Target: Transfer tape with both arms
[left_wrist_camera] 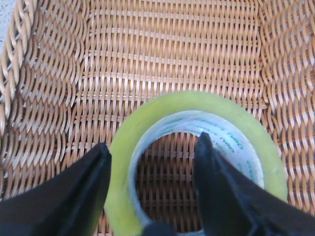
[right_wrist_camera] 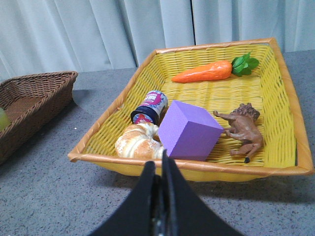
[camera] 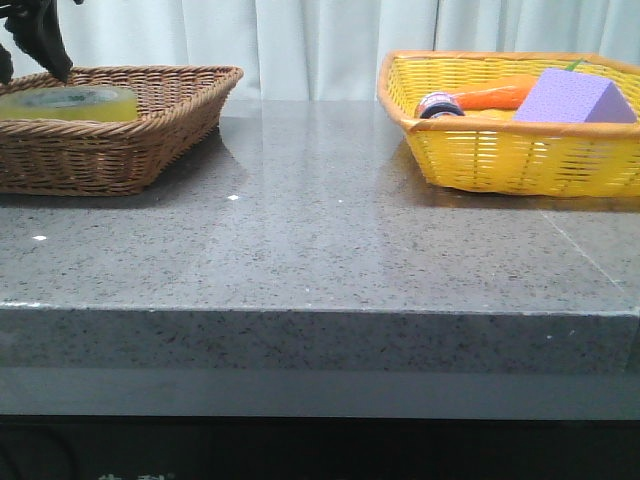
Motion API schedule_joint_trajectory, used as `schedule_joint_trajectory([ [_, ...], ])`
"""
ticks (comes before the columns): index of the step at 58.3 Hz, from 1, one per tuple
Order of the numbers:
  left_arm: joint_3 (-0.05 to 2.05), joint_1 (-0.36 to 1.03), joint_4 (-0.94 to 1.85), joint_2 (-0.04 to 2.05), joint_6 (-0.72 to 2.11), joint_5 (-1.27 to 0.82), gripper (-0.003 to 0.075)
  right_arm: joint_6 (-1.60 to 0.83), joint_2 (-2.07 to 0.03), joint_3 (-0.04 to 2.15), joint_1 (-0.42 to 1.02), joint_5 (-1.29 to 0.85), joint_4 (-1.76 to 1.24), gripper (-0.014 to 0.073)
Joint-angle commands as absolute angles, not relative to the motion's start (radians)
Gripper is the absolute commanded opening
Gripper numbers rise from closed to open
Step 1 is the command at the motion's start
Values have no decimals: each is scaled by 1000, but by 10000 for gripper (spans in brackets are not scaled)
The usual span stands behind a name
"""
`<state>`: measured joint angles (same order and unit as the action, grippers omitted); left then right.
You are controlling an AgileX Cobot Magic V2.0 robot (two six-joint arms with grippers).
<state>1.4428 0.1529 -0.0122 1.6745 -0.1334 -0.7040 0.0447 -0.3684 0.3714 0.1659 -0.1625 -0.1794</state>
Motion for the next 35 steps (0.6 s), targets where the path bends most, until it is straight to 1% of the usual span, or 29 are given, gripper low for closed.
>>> schedule_joint_trajectory([
  [1, 1477, 152, -9, 1591, -141, -629, 398, 40, -371, 400, 161, -77, -175, -121],
  [4, 1477, 152, -9, 1567, -141, -617, 376, 40, -371, 400, 161, -77, -175, -121],
  [8, 1477, 152, -9, 1532, -141, -607, 306, 40, -371, 400, 161, -77, -175, -121],
  [12, 1475, 152, -9, 1487, -141, -611, 209, 40, -371, 400, 161, -77, -175, -121],
  [15, 1454, 152, -9, 1447, -141, -611, 105, 40, -371, 400, 161, -77, -175, -121],
  [19, 1410, 152, -9, 1396, -141, -591, 8, 40, -371, 400, 161, -77, -175, -121],
  [21, 1377, 152, -9, 1366, -141, -573, -22, 40, -371, 400, 161, -77, -175, -121],
  [35, 1068, 152, -9, 1086, -141, -392, -20, 40, -371, 400, 161, -77, -175, -121],
])
